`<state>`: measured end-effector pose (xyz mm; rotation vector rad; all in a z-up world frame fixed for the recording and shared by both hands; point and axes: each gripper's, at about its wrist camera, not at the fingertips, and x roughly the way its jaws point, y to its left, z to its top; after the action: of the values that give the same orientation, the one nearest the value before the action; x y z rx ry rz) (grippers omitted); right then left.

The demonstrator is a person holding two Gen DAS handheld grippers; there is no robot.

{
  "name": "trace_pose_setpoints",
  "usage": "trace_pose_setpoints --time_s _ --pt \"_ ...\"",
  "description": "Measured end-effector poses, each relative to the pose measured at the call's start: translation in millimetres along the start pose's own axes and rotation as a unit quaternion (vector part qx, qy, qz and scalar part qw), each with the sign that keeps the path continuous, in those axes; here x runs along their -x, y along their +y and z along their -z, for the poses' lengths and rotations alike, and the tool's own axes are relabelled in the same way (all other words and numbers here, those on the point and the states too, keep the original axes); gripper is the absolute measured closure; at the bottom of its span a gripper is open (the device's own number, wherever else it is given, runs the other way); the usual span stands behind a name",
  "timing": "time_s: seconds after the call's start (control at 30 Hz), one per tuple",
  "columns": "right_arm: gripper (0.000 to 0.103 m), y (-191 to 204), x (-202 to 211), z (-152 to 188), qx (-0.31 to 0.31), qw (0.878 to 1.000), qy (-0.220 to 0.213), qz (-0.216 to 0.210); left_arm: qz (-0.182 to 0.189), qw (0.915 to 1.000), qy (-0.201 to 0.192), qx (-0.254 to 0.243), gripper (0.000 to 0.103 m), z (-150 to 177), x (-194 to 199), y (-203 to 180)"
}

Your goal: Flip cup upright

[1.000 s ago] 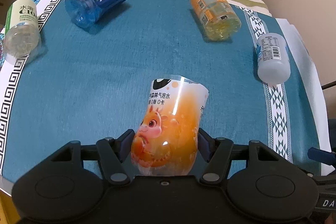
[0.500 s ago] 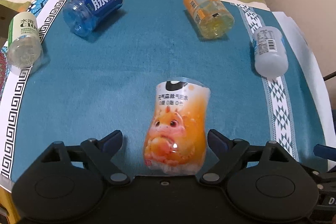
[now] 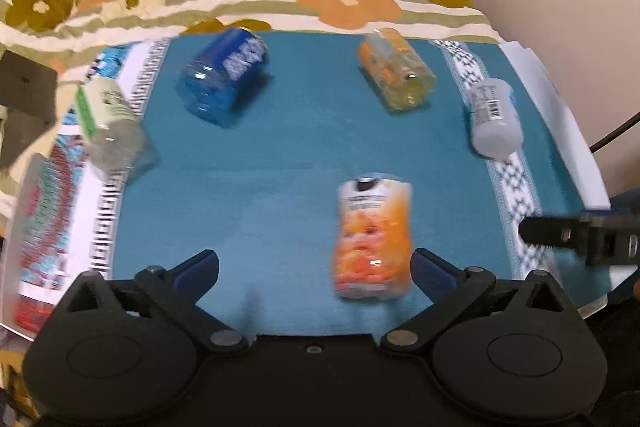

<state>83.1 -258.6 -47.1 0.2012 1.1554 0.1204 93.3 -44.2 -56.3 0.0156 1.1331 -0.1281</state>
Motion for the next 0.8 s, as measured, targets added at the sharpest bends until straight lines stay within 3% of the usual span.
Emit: trace_pose_setpoints --time_s 0.17,0.33,0.57,0.63,0.8 --pt "0.000 33.2 -15.8 -19.4 0.001 1.000 0.019 -0.015 0.004 0.9999 -0.010 0.009 0.000 7.5 6.8 36.9" --pt "0.000 49.5 -52.1 -38.7 -0.049 0.995 0.063 -0.058 0.006 0.9995 -0.013 0.029 0.000 16.6 3.7 69.4" --pt "0.000 58.6 -97.6 -53.8 -0.094 0.988 0.107 -0.063 -0.009 0.9999 -0.014 -0.003 0.000 31.2 -3.2 87.8" --pt "0.002 59.2 -105.4 -55.1 -0.095 0.987 0.115 -0.057 -0.012 0.9999 -0.011 -0.006 0.000 34.0 -5.9 93.0" --pt "0.018 57.9 -116.2 -53.4 -0.105 0.985 0.128 -0.057 -0.008 0.9999 -0.007 0.000 0.000 34.1 -10.1 104.0"
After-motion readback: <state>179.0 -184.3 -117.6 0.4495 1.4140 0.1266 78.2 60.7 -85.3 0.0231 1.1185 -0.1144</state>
